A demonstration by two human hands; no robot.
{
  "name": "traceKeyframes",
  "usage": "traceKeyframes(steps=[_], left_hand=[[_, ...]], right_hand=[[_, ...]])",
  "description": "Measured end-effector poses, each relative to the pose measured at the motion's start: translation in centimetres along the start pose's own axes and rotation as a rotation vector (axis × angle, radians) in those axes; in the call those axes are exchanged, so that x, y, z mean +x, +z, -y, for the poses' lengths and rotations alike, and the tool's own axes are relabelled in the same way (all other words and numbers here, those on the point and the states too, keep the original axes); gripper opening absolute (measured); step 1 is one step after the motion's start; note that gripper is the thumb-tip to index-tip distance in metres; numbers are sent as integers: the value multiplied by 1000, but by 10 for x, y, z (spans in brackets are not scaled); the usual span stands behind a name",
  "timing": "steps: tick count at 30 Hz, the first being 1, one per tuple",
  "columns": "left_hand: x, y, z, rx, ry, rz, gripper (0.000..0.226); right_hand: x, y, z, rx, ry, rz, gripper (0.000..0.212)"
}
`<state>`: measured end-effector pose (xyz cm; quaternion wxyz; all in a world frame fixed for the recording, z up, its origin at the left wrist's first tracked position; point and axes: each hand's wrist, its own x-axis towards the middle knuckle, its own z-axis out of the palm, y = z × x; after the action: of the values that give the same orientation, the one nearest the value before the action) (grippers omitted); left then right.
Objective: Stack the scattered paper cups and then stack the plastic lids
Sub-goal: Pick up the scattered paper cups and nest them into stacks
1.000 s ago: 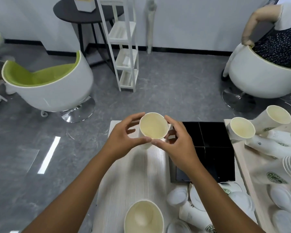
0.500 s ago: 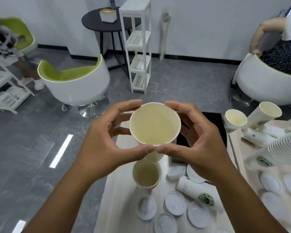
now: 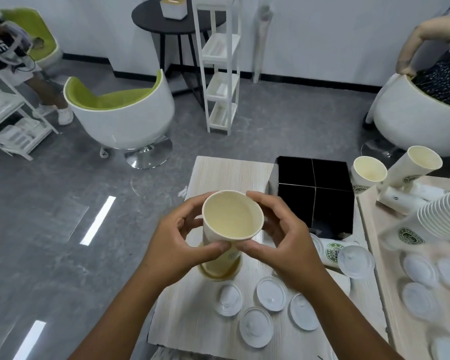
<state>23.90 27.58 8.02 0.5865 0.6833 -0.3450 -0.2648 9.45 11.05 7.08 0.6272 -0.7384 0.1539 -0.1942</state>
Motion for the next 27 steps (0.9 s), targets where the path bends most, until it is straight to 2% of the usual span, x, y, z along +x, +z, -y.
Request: traceKeyframes(steps=[3,9,13,17,22,27], left_hand=[[4,3,12,-51,-14,1,76],[9,-1,49,163,-54,134,89],[6,-7,64,188,-87,209,99],[6,-14,73,172,-87,296,103],[11,-17,84,151,-53,367,90],[11,-12,93,144,-17,380,75]], right_hand=[[1,-2,-3,-63,-23,-24,75],[-1,0,-34,-306,45,47,81],[-11,10,-51,-327,110,60,82],[-23,19,-52,-282,220,19,99],[-33,32,-52,-357,246,-42,83],[-37,40,-53,-363,279,-111,80]])
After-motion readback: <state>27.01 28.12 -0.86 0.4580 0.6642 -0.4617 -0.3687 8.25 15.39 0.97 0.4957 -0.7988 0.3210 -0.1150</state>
